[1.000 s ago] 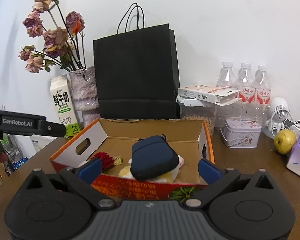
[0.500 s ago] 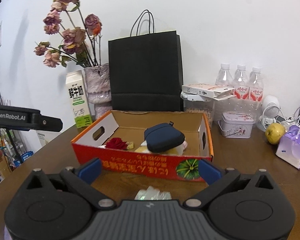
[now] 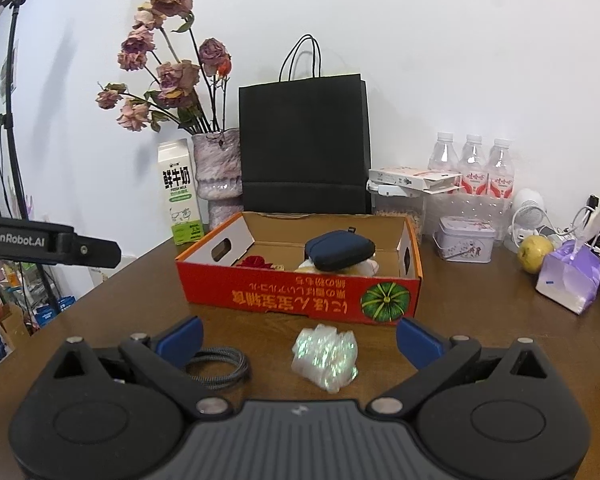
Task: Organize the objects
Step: 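Withdraw both grippers from the box toward the purple pouch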
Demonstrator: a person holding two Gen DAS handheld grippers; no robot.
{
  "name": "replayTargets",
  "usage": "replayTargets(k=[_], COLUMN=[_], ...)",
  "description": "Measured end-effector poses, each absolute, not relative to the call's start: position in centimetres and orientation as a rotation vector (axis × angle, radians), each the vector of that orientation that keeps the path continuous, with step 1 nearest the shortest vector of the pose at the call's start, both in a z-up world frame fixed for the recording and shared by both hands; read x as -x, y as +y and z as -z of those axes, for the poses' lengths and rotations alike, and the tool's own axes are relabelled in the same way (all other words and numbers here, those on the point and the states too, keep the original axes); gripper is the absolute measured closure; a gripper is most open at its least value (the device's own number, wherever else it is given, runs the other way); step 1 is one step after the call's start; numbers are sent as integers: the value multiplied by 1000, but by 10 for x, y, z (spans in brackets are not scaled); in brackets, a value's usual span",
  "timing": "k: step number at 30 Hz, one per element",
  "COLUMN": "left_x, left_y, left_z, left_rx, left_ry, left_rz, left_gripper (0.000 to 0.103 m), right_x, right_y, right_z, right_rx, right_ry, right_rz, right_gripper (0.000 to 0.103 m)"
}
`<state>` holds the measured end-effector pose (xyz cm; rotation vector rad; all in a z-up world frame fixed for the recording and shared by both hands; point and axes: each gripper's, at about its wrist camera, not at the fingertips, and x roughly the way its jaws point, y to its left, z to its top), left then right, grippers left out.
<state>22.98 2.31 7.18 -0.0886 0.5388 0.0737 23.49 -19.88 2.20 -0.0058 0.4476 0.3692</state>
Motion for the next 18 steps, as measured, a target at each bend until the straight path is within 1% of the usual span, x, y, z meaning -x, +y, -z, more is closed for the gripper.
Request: replayTargets(k=[18], left_x=[-172], left_y=[16], left_z=[-37], left_rx=[70], left_ry=[577], left_rz=[-46], left_gripper=[0], right_x=[-177], right_y=[-206], right_z=[-1], right_rx=[14], right_ry=[456], right_rz=[-357], right_gripper=[0])
